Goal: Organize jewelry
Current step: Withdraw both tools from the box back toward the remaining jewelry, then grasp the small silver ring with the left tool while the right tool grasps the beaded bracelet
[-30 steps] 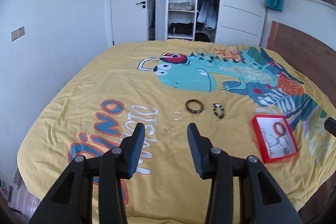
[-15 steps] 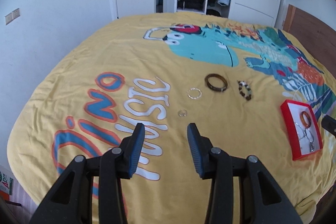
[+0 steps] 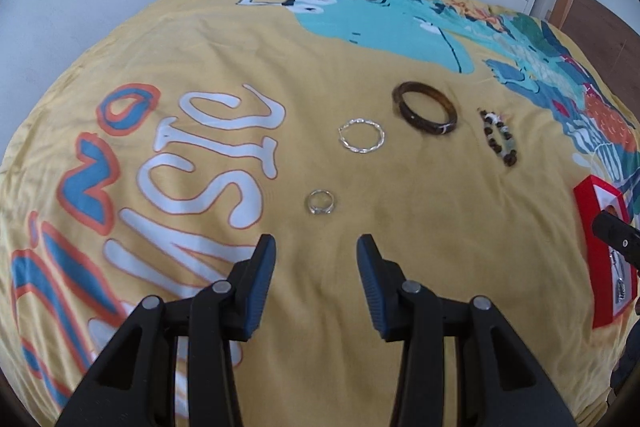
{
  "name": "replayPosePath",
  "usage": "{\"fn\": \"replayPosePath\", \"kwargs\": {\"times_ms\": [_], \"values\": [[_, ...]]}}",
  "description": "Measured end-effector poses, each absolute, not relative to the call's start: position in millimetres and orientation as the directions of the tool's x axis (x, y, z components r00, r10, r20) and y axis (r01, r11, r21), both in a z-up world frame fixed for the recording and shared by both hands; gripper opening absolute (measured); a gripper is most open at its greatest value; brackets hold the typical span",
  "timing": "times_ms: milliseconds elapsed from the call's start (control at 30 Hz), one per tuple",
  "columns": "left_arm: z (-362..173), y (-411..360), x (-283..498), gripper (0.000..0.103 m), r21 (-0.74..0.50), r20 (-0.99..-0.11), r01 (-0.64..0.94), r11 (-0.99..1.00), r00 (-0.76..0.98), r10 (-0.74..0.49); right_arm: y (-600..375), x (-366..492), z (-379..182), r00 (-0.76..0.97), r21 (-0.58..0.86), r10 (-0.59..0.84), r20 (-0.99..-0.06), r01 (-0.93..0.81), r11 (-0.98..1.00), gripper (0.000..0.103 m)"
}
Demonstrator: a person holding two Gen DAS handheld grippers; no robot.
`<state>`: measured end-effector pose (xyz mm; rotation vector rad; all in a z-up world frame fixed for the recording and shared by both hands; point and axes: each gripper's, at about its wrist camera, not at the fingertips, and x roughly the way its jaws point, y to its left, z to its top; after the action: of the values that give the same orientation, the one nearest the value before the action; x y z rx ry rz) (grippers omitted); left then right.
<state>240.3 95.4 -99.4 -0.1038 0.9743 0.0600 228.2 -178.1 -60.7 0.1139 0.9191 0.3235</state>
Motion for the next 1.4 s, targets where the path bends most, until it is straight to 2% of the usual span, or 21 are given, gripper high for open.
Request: {"fn": "replayPosePath", "kwargs": {"times_ms": [267, 667, 833, 1000, 1133, 1267, 1333, 1400], "values": [[-125, 97, 266, 0.04, -0.07, -0.837, -0.097, 0.993, 0.548, -0.006, -173, 263, -89, 0.555, 0.25, 0.322, -0.767, -0.204, 0.947, 0.059], [-143, 104, 279, 0.039, -0.095, -0.817, -0.087, 0.992, 0.576, -0.028, -170, 314, -97, 0.598, 0.267, 0.292, -0.746, -0.133, 0.954, 0.059], [-144, 111, 278, 0.03, -0.141, -0.805, -0.087, 0.986, 0.59, -0.063, -170, 340, -103, 0.607, 0.249, 0.258, -0.751, -0.101, 0.963, 0.059], [-145, 113, 276, 0.027, -0.153, -0.799, -0.085, 0.985, 0.596, -0.072, -167, 364, -116, 0.585, 0.242, 0.245, -0.773, -0.085, 0.967, 0.059], [-145, 114, 275, 0.019, -0.152, -0.798, -0.081, 0.985, 0.599, -0.074, -163, 375, -129, 0.553, 0.23, 0.233, -0.8, -0.076, 0.97, 0.045], [-144, 113, 273, 0.017, -0.148, -0.797, -0.081, 0.986, 0.599, -0.07, -162, 378, -134, 0.553, 0.206, 0.213, -0.805, -0.075, 0.976, 0.037], [-143, 112, 273, 0.017, -0.141, -0.798, -0.079, 0.987, 0.599, -0.066, -165, 377, -133, 0.552, 0.208, 0.214, -0.806, -0.074, 0.975, 0.013], [-141, 111, 272, 0.017, -0.137, -0.798, -0.078, 0.988, 0.6, -0.063, -169, 374, -132, 0.551, 0.226, 0.232, -0.801, -0.08, 0.971, 0.007]]}}
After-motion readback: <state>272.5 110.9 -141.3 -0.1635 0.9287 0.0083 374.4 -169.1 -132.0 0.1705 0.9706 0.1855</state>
